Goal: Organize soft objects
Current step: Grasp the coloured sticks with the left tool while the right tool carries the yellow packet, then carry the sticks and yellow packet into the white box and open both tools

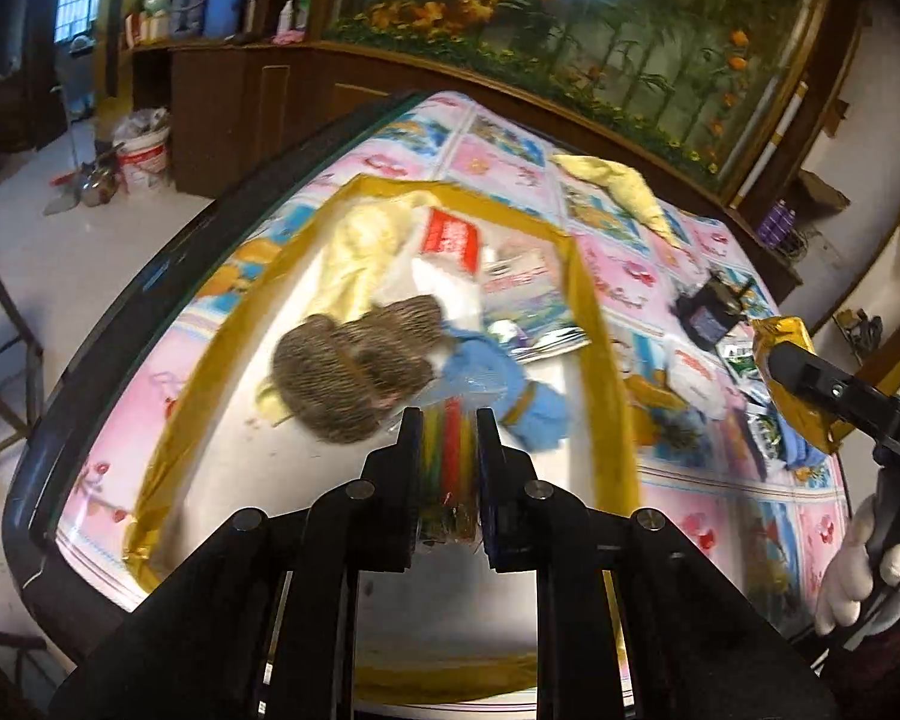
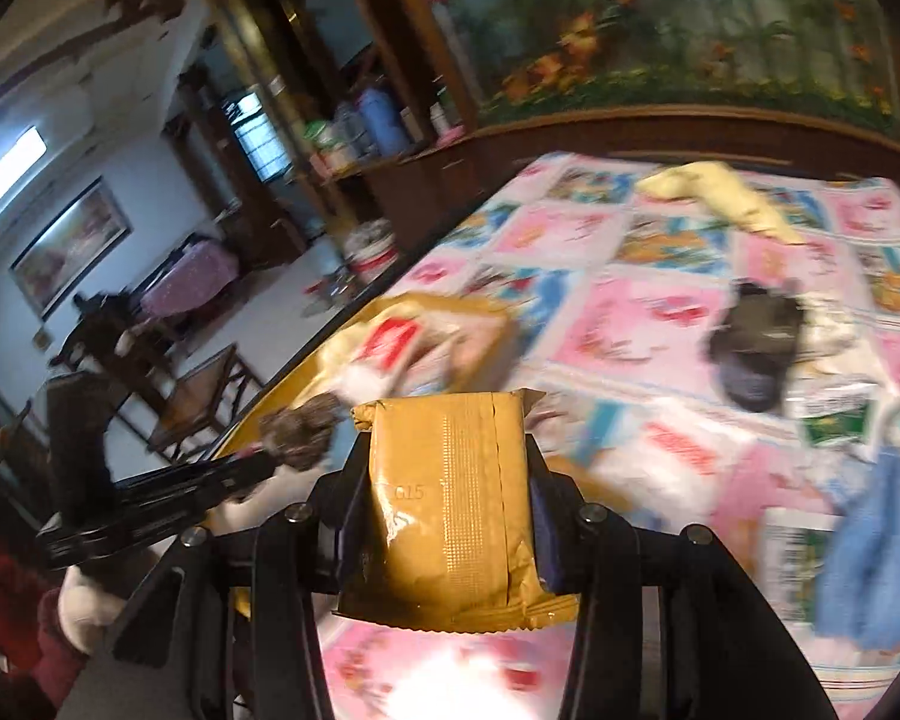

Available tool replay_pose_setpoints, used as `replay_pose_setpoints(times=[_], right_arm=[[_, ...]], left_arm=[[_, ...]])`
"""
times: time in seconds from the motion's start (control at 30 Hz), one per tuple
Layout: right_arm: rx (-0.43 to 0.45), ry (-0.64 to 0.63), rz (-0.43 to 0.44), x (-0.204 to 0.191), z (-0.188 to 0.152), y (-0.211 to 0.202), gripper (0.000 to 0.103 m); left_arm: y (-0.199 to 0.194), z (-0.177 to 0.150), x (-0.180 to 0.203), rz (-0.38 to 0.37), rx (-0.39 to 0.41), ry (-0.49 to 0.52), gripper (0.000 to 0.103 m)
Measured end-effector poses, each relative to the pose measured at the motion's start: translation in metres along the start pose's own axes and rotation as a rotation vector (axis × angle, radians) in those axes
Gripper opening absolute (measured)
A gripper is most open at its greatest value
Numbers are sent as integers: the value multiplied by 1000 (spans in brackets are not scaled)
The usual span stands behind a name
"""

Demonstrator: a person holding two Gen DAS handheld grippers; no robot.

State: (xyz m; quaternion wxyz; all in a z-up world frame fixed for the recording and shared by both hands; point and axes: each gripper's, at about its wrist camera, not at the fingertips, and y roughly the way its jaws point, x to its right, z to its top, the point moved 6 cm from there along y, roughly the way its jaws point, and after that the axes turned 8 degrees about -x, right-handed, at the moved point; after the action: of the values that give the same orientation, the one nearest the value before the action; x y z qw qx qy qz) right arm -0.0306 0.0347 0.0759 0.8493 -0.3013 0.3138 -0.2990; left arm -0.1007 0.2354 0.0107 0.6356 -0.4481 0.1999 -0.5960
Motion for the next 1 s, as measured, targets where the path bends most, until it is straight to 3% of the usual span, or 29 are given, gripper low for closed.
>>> replay_pose_setpoints(times=[0.2,0.3,0.37,0.47,0.57,0.77,0.87,1.0], right_arm=[[-150,-84,66,-57,-1,71,44],[-223,-107,73,-75,-7,101,44],[-253,-121,70,-80,-11,116,44],[-256,-173,16,-89,-15,128,49],[-246,-192,31,-95,-14,127,60],[-135,-81,75,-68,-3,81,60],[-104,-24,1,-30,-10,46,61],[-130,7,-184,28,-42,10,61]], left_arm=[[14,11,-31,57,-1,-33,16],[14,16,-44,25,15,-95,27],[12,15,-49,-16,20,-138,46],[3,14,-51,-36,47,-163,48],[-5,14,-51,-43,72,-189,48],[-26,13,-33,-56,115,-159,48],[-37,11,-6,-95,123,-101,48],[-34,3,46,-159,79,16,52]])
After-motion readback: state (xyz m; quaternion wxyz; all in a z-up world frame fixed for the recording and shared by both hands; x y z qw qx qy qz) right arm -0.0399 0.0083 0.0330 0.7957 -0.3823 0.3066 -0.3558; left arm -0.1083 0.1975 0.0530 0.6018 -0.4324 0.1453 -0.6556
